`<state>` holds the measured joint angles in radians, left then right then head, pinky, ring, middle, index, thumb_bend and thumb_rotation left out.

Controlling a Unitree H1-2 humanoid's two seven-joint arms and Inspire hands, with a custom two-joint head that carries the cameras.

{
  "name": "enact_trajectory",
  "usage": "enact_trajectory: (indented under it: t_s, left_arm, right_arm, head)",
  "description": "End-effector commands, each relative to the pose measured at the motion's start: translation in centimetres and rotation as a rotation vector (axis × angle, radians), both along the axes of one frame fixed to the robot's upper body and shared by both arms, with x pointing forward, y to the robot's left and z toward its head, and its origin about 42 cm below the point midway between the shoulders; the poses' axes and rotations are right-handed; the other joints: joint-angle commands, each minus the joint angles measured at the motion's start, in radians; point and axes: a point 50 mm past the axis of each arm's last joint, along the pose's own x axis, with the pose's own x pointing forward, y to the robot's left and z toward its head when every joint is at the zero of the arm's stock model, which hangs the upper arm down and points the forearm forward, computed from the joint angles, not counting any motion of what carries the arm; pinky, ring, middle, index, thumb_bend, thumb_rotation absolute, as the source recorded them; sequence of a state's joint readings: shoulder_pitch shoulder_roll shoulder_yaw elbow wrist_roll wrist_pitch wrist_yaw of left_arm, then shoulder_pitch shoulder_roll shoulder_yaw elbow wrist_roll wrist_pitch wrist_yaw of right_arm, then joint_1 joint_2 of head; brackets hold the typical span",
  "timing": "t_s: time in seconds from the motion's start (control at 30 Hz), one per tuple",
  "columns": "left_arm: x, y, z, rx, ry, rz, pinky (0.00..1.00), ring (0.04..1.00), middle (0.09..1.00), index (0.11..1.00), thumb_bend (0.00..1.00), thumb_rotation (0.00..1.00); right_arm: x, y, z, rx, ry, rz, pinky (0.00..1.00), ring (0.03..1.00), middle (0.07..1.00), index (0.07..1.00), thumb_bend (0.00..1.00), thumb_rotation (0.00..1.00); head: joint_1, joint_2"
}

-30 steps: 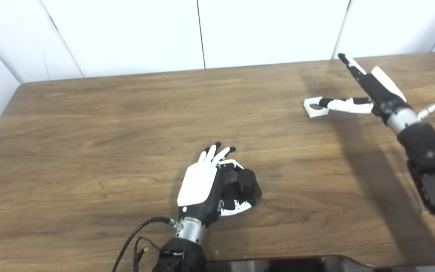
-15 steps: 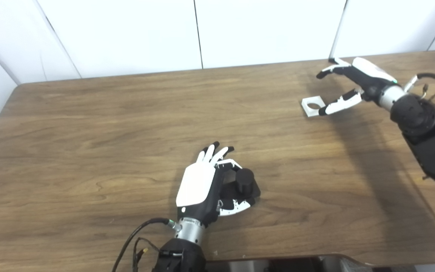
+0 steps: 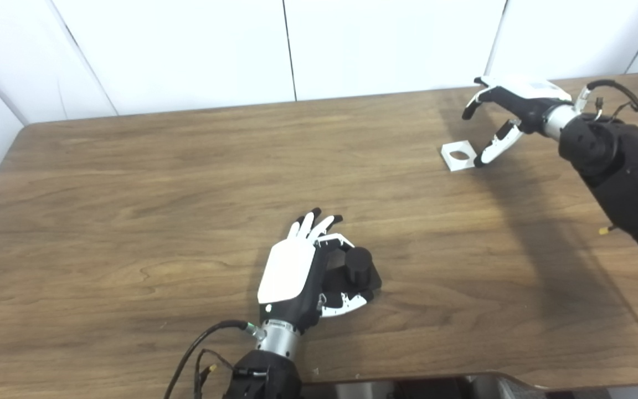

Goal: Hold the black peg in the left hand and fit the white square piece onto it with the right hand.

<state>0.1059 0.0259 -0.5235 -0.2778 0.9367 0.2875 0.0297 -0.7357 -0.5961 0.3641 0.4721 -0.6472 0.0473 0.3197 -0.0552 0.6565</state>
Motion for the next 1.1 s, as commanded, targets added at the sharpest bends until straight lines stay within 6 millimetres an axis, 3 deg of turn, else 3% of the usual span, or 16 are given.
enact_trajectory:
  t_s: [0.0, 1.07]
  left_arm:
    - [-1.3, -0.1, -2.2, 0.031, 0.109, -0.008, 1.00, 1.000, 0.909, 0.489, 0.51, 0.07]
    - [-0.4, -1.2, -2.4, 0.017, 0.096, 0.007, 1.00, 1.000, 0.909, 0.488, 0.51, 0.07]
  right_arm:
    - [1.3, 0.5, 4.1, -0.024, -0.094, 0.042, 1.00, 1.000, 1.000, 0.696, 0.94, 0.18]
    - [1.8, 2.5, 2.7, -0.122, 0.037, 0.085, 1.00, 1.000, 1.000, 0.646, 0.91, 0.22]
  head:
    - [0.000, 0.001]
    - [-0.004, 0.005]
